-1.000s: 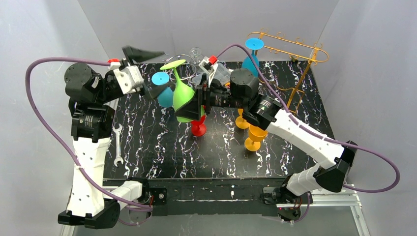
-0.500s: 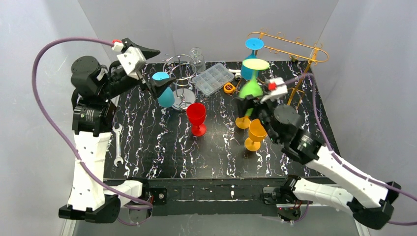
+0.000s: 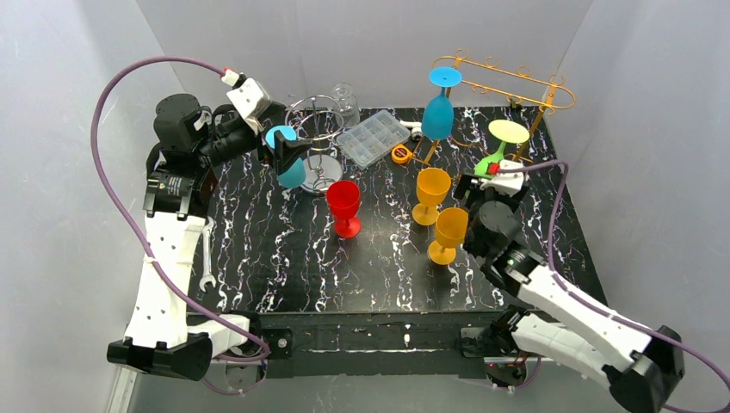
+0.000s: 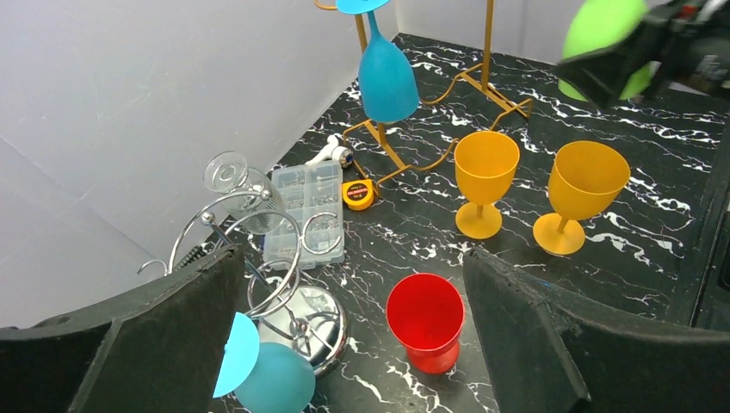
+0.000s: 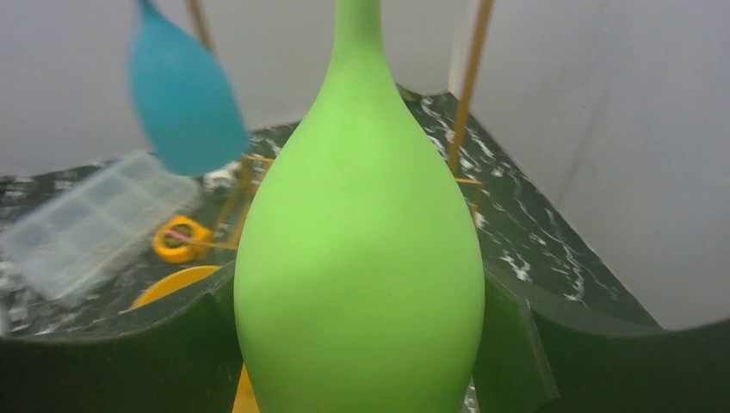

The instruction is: Place the wine glass upside down on the wine glass rack

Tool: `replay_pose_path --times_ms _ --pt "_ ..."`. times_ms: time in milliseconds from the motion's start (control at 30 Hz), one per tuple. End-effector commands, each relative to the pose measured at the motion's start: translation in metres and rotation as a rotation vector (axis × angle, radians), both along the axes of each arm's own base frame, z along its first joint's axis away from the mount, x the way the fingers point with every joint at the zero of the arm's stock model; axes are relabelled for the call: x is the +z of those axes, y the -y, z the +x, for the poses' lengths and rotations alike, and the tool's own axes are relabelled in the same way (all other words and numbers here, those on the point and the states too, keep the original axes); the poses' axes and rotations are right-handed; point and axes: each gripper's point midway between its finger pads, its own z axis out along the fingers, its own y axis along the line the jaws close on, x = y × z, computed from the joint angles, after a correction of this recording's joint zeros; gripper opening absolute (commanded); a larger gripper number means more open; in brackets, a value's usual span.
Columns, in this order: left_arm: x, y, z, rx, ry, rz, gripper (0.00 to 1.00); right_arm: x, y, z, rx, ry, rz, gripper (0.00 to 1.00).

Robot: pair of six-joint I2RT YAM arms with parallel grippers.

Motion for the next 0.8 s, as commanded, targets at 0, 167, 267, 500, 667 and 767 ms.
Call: replay_pose_path --times_ms 0,167,267,500,667,767 --pt "-0.001 0.002 -0.005 -0.022 0.017 0.008 0.98 0.008 0.029 0.037 -0.125 0.067 0.114 0.53" --pt "0.002 0.001 -0.007 -0.022 0.036 0.016 0.98 0.004 0.049 0.078 -0.200 0.031 0.060 0.51" --pt "0.002 0.001 -0.009 -0.025 0.043 0.025 0.98 0.006 0.044 0.091 -0.196 0.014 0.018 0.51" --pt "0.004 0.001 -0.009 -0.030 0.044 0.036 0.98 0.009 0.040 0.098 -0.178 0.027 -0.037 0.50" --pt "0.006 0.002 -0.005 -0.029 0.022 0.028 0.98 0.013 0.041 0.104 -0.191 0.051 -0.056 0.50" --pt "0.005 0.003 -0.003 -0.036 0.010 0.026 0.98 0.011 0.043 0.111 -0.205 0.054 -0.060 0.50"
